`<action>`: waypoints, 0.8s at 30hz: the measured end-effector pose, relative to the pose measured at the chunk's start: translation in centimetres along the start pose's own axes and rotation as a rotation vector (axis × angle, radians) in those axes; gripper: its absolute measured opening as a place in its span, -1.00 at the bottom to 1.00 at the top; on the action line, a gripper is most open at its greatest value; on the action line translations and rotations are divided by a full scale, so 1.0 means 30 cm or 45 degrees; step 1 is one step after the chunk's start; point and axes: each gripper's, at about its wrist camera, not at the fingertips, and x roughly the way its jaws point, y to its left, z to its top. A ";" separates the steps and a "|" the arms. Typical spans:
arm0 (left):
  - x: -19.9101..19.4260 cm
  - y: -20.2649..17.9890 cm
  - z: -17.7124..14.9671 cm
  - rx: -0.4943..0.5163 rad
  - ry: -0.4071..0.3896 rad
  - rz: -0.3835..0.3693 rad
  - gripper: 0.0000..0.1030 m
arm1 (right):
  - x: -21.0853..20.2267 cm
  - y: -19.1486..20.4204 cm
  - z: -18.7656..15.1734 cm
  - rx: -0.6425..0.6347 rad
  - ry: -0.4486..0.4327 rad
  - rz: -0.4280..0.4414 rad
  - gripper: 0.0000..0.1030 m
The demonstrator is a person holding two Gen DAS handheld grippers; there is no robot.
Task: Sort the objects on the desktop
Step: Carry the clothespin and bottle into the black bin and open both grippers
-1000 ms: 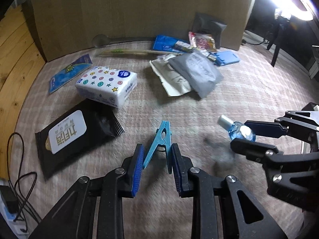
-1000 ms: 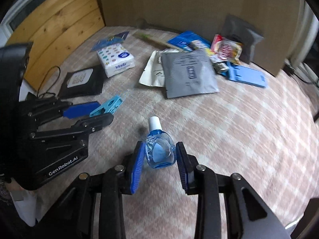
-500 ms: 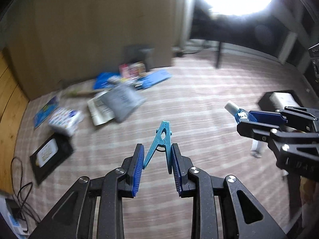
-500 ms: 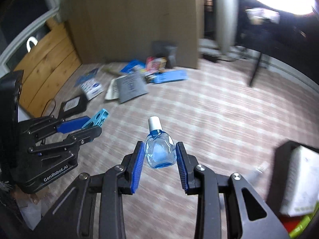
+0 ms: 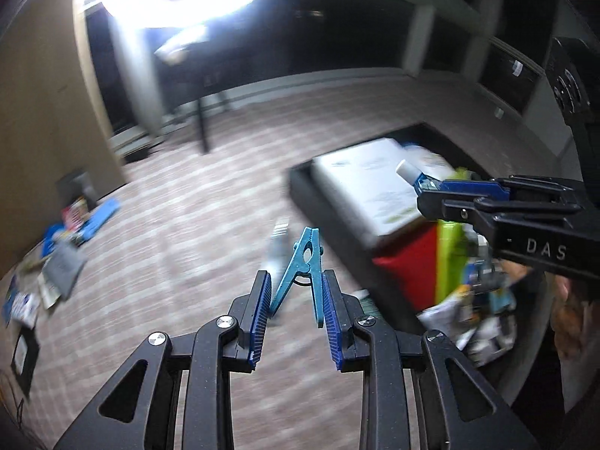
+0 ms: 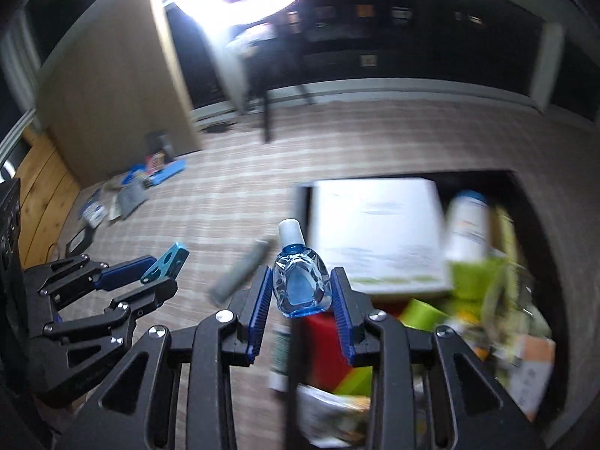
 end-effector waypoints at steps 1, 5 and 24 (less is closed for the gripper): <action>0.002 -0.038 0.008 0.016 0.002 -0.012 -0.50 | -0.019 -0.042 -0.013 0.024 -0.005 -0.016 -0.39; 0.016 -0.208 0.034 0.106 0.005 -0.077 -0.50 | -0.091 -0.195 -0.067 0.112 -0.021 -0.076 -0.39; 0.063 -0.677 0.080 0.358 0.071 -0.291 -0.33 | -0.201 -0.519 -0.184 0.270 0.004 -0.192 -0.32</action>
